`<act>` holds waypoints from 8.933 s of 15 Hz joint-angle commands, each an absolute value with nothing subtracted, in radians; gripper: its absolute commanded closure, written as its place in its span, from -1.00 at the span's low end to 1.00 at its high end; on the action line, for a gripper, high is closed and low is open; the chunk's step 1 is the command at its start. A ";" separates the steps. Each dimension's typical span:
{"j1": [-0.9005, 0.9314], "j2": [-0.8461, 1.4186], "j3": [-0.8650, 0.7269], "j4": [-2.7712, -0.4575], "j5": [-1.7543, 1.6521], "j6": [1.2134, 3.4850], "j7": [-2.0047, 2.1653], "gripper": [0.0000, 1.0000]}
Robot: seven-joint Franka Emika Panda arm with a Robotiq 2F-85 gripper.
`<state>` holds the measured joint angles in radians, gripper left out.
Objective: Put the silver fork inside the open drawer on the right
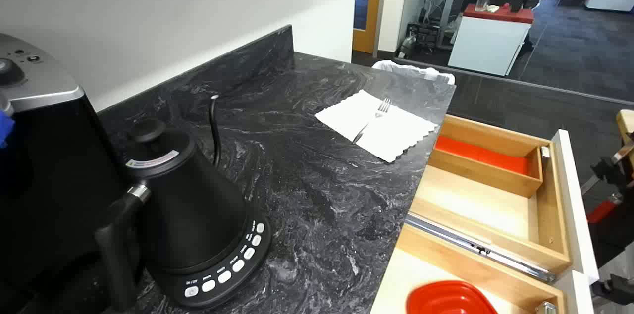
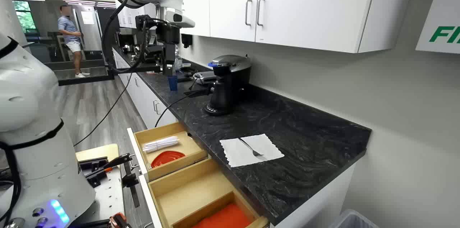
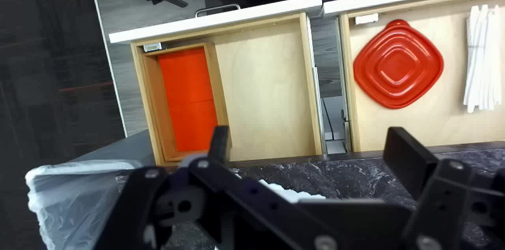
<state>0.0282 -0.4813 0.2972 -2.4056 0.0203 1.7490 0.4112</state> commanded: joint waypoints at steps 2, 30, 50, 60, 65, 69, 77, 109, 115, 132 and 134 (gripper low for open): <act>0.054 -0.477 0.275 -2.404 0.010 1.748 0.421 -1.00; 0.027 -0.224 0.238 -2.370 -0.050 1.974 0.438 -1.00; 0.055 0.220 0.026 -2.116 -0.061 2.233 0.913 -1.00; 0.061 0.241 0.014 -2.106 -0.042 2.219 0.901 -1.00; 0.081 0.311 -0.014 -2.073 -0.094 2.285 1.022 -1.00; 0.113 0.438 -0.066 -1.982 -0.095 2.347 1.211 -1.00; 0.150 0.597 -0.128 -1.830 -0.037 2.406 1.518 -1.00; 0.077 0.811 -0.125 -1.658 0.127 2.446 1.649 -1.00; 0.091 0.786 -0.130 -1.683 0.125 2.426 1.667 -1.00; 0.094 0.757 -0.133 -1.716 0.123 2.414 1.666 0.72; 0.093 0.757 -0.133 -1.715 0.124 2.414 1.666 0.88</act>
<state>0.0963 0.8072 -0.1356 -1.6672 0.1115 2.4252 1.6641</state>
